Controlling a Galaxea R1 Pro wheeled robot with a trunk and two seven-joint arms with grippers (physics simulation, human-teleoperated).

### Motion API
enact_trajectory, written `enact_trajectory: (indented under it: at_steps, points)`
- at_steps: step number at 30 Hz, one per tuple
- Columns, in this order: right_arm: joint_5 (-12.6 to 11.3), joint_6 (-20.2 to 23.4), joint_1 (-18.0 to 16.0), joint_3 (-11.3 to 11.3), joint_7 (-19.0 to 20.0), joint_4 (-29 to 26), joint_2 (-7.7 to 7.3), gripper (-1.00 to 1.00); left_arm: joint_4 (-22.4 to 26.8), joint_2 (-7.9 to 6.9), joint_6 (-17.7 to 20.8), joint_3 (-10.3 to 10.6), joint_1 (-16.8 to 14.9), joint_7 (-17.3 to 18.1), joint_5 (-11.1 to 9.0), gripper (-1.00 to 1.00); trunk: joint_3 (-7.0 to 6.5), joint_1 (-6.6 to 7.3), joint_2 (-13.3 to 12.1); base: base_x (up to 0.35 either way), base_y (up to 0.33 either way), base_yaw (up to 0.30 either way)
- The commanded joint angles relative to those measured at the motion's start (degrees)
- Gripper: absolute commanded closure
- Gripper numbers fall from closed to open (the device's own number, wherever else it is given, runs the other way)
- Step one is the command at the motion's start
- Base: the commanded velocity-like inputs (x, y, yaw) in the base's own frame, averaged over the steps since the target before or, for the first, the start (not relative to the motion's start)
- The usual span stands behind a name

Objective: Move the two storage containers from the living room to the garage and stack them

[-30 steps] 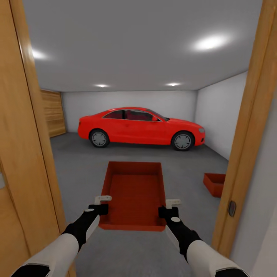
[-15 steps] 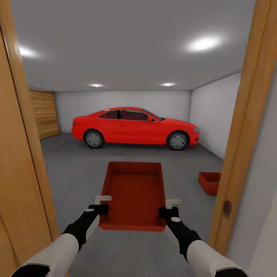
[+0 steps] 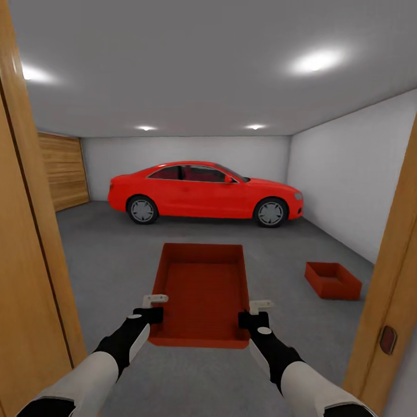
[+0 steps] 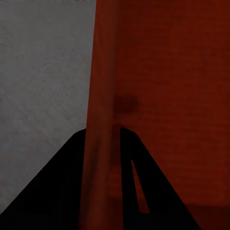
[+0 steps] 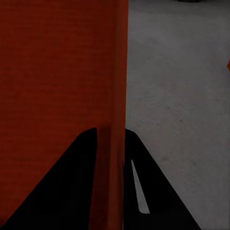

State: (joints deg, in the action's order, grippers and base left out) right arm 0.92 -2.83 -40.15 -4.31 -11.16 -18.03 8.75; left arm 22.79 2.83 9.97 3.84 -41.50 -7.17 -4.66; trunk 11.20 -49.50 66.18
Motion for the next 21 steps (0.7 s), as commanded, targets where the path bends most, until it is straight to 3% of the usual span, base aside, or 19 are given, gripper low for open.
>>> enact_trajectory:
  at_steps: [1,8,16,21]
  points:
    - [-0.5,-0.1,0.0,0.4,-0.5,0.2,-1.12,1.0,0.4,-0.26,-0.3,-1.5,-0.1,-0.6,0.0,1.0,0.08,-0.01,0.1,0.042,0.028,0.0]
    - [-0.5,-0.1,0.0,0.5,-0.5,0.2,-1.11,1.0,0.4,-0.23,-0.3,-1.5,-0.1,-0.6,0.0,1.0,0.08,-0.01,0.1,0.01,0.007,-0.014]
    - [-0.5,-0.1,0.0,0.5,-0.6,0.2,-1.1,1.0,0.4,-0.27,-0.4,-1.5,-0.1,-0.6,0.0,1.0,0.08,-0.01,0.1,0.001,0.0,-0.188]
    - [-0.5,-0.1,0.0,0.5,-0.5,0.2,-1.18,1.0,0.4,-0.28,-0.3,-1.5,-0.1,-0.6,0.0,1.0,0.08,-0.01,0.1,0.0,0.0,-0.049]
